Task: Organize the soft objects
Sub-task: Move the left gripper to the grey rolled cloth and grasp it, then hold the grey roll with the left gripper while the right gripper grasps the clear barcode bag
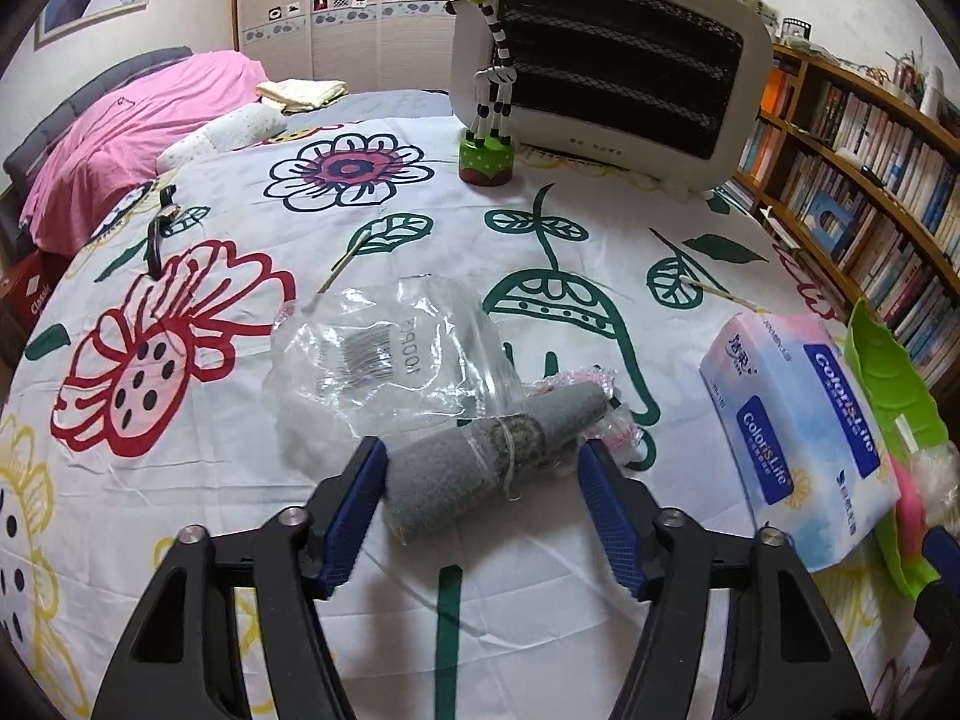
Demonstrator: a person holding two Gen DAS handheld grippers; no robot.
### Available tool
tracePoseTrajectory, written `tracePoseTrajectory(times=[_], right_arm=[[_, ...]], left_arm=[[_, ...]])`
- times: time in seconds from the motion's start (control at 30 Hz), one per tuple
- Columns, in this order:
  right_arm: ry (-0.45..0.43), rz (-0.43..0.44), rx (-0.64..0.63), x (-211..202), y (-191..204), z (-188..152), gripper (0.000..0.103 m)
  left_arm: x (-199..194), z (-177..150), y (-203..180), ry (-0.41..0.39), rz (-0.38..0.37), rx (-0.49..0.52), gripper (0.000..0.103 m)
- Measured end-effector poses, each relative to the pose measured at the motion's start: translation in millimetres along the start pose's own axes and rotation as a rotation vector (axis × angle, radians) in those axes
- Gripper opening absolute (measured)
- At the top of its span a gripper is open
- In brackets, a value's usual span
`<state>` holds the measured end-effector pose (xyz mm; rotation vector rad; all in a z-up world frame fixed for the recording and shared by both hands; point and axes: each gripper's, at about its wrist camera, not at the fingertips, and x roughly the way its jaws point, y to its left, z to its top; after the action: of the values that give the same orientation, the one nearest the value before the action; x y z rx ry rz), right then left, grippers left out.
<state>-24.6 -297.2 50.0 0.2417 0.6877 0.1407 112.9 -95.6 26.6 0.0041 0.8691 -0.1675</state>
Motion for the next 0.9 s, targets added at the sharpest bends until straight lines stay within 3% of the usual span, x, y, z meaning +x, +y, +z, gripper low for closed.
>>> tracePoseTrajectory(times=[0.17,0.37,0.5,0.73,0.9], right_arm=[[0.008,0.006,-0.009,2.2,5.1,0.7,0.067],[0.013,0.011,-0.022,4.3,11.8,1.2,0.067],[0.014,0.017,-0.034,4.8,19.3,1.3,0.067],[0.016,0.029,-0.048,5.9,27.9,1.7,0.067],[0.018,0.031,-0.051,6.5,30.4,1.2,0.067]], left_arm=[[-4.4,-4.2,4.6,0.006,0.01,0.018,0.037],[-15.6,-13.2,10.4,0.013,-0.022,0.026,0.021],[-22.3,-19.4,12.3,0.026,-0.063,0.019,0.021],[-22.4,-12.2,18.2,-0.01,-0.059,-0.009,0.027],[-6.4,-3.0,10.8,-0.004,-0.05,0.052,0.032]])
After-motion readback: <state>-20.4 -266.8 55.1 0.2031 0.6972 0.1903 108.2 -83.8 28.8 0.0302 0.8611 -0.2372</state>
